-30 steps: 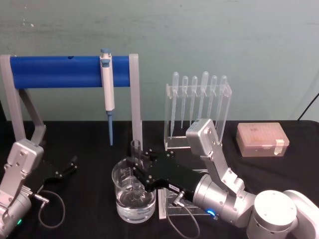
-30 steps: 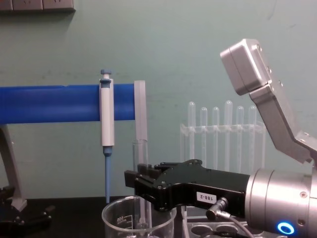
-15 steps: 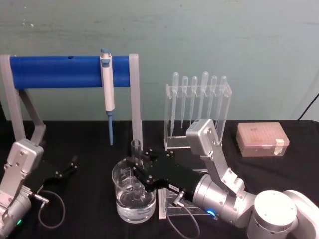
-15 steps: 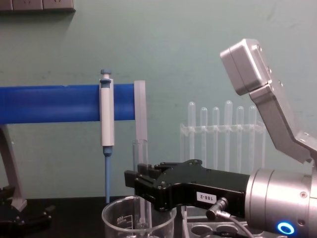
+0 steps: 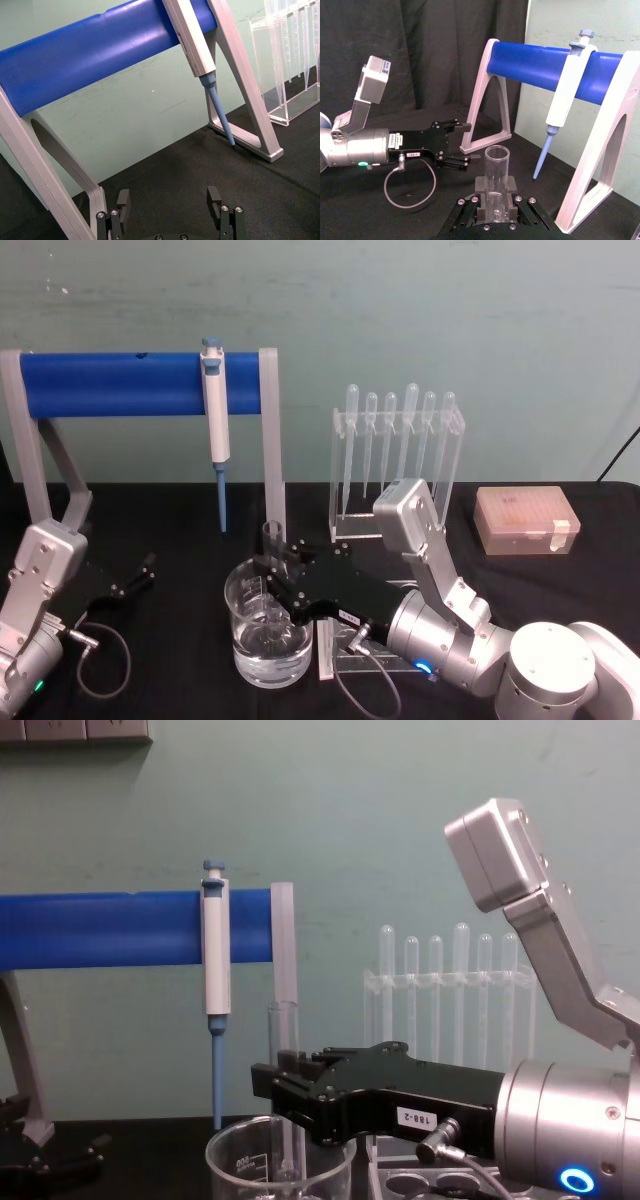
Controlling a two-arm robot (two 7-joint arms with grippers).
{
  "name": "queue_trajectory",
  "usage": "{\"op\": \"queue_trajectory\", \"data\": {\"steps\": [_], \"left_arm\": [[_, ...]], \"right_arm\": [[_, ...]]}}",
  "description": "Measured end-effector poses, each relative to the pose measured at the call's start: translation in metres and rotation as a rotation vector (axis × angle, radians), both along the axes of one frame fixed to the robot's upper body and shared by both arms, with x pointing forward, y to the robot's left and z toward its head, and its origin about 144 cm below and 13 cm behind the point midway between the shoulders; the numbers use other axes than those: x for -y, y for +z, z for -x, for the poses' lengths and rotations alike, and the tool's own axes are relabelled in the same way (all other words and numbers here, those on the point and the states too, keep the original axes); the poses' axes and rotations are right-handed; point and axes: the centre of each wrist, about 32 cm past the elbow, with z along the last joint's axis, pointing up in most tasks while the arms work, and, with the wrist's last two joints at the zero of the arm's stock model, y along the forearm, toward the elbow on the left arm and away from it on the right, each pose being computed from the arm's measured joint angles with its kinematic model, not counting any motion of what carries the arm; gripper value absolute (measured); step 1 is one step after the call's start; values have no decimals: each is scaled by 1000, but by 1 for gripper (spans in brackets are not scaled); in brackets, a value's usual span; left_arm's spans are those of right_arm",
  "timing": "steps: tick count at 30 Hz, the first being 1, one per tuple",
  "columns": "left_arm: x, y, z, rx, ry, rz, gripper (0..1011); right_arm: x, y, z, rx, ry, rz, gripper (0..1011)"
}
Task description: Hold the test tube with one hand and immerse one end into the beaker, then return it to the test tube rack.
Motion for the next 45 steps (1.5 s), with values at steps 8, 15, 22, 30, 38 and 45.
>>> {"op": "queue_trajectory", "data": {"steps": [8,15,22,30,38,45], "left_arm": [[0,0,0,0,0,0,1000],[0,0,0,0,0,0,1000],[0,0,0,0,0,0,1000],[0,0,0,0,0,0,1000],[0,0,0,0,0,0,1000],[0,0,0,0,0,0,1000]], "right_arm": [[0,0,0,0,0,0,227],[0,0,0,0,0,0,227],[0,0,0,0,0,0,227],[0,0,0,0,0,0,227],[0,0,0,0,0,0,227],[3,10,1,23,-2,-6,227]]}}
